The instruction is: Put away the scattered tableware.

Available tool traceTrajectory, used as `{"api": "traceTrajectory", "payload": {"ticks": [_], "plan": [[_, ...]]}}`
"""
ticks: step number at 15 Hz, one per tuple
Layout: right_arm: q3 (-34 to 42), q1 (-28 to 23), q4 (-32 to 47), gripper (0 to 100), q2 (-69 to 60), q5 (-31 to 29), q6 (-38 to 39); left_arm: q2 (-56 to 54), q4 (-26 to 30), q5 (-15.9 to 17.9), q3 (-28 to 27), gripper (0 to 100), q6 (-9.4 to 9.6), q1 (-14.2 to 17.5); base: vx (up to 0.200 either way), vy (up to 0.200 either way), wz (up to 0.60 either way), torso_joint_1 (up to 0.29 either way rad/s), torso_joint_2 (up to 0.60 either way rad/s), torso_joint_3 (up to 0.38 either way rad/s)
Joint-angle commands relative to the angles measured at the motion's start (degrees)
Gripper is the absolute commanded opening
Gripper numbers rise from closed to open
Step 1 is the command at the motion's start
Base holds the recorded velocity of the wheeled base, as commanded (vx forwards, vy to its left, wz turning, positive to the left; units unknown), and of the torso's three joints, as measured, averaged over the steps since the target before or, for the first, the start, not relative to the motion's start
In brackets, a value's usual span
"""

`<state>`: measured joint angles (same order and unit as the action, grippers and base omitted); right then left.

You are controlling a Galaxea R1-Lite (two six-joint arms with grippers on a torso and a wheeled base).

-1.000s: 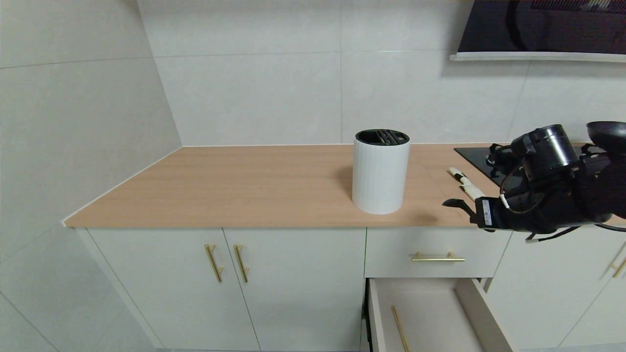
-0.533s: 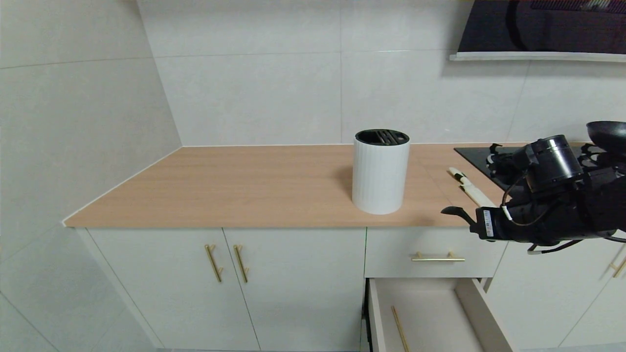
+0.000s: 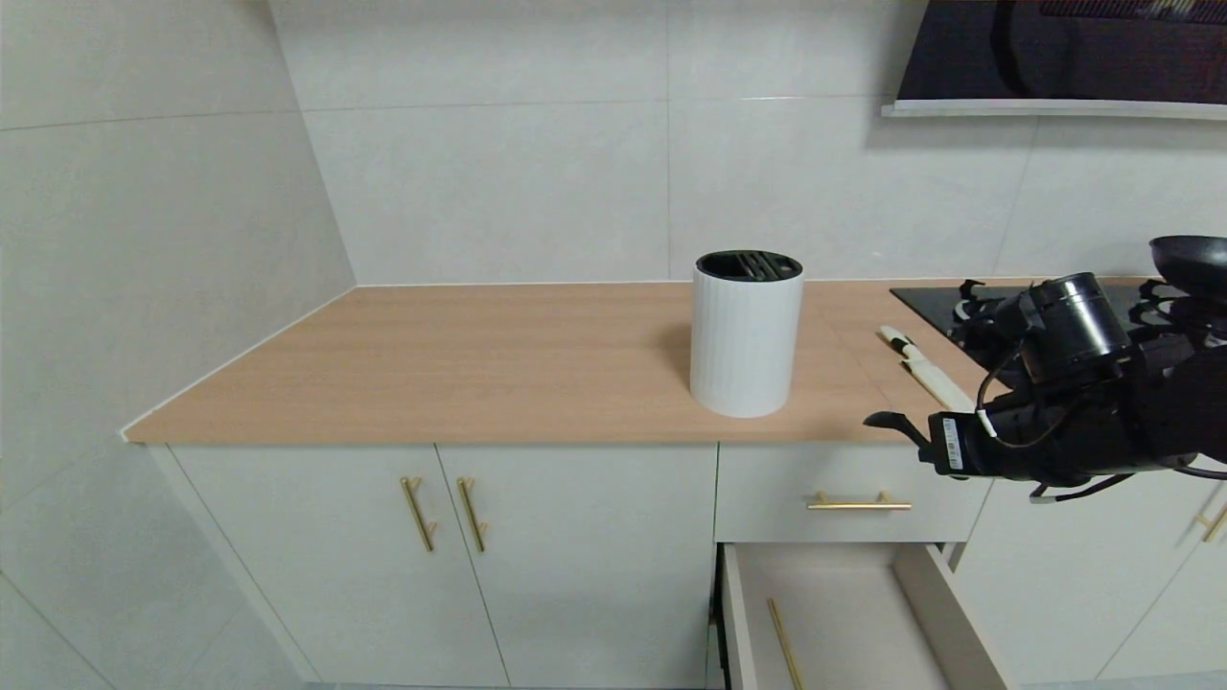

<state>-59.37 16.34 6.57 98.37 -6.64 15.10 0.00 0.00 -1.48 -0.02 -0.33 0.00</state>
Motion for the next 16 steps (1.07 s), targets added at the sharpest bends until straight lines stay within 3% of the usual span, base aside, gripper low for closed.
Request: {"api": "traceTrajectory", "payload": {"ticks": [1,16], "plan": [[0.04,0.01,0.02,0,0.25,0.05,0.01,0.00,0.00,-0.02,0.02,100,-0.02,0.00,0.000,0.000,0.00,-0.159,0.35,0.203],[-0.05,-0.08,0.02,0,1.39,-0.04,0.01,0.00,0.00,-0.02,0.02,100,-0.02,0.00,0.000,0.000,0.00,-0.183,0.47,0.285]]}}
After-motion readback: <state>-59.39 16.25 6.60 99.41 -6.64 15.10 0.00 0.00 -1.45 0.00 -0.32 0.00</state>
